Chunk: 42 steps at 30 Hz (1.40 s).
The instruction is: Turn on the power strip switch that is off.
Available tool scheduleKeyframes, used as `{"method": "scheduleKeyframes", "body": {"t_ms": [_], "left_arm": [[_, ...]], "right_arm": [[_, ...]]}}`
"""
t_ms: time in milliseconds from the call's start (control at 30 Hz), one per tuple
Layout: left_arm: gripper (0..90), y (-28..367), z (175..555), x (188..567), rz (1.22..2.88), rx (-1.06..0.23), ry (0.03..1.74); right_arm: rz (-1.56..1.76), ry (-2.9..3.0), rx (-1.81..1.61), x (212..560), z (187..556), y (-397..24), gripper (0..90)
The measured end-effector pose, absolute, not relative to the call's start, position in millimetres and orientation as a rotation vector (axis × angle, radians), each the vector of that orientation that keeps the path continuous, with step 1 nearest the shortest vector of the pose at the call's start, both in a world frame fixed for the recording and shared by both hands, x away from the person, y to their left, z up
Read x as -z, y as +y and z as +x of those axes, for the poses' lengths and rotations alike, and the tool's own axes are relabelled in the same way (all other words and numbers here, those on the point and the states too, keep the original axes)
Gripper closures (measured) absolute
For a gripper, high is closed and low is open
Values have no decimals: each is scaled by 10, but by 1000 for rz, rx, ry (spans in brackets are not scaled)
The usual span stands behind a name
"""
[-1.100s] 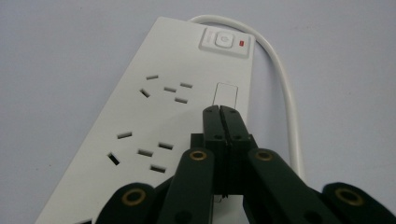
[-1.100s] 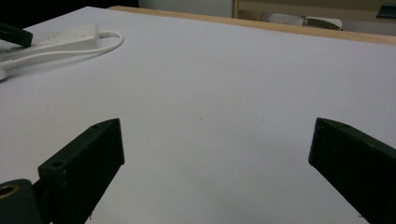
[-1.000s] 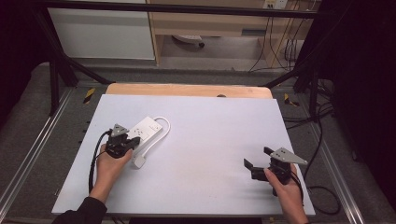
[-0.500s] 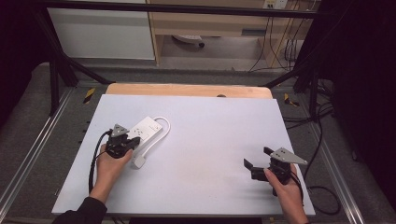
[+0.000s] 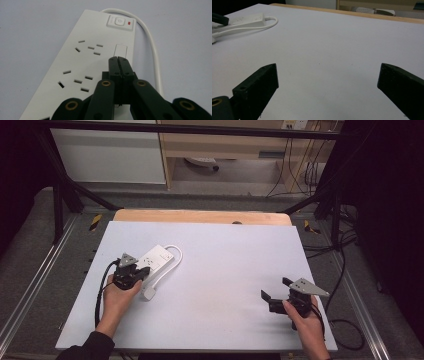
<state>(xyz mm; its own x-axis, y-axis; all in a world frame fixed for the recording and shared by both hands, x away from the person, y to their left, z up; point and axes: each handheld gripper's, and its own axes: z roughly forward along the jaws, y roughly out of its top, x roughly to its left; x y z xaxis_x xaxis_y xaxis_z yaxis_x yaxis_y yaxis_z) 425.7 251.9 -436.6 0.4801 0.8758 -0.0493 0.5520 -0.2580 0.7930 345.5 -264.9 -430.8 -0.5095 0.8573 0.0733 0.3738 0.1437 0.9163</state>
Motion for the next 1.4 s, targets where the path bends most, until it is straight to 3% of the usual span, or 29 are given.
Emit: {"method": "scheduleKeyframes", "body": {"t_ms": [800, 1200, 1400], "left_arm": [[899, 2533, 4212, 4314, 1890, -552, 1147], [760, 2540, 4201, 4302, 1829, -564, 1148], [646, 2541, 4202, 4292, 1808, -566, 1148]], "right_arm": [[1173, 1952, -1346, 4307, 3455, -2647, 38], [1172, 1952, -1348, 4307, 3455, -2646, 38], [1171, 1954, -1348, 4307, 3455, -2645, 38]]}}
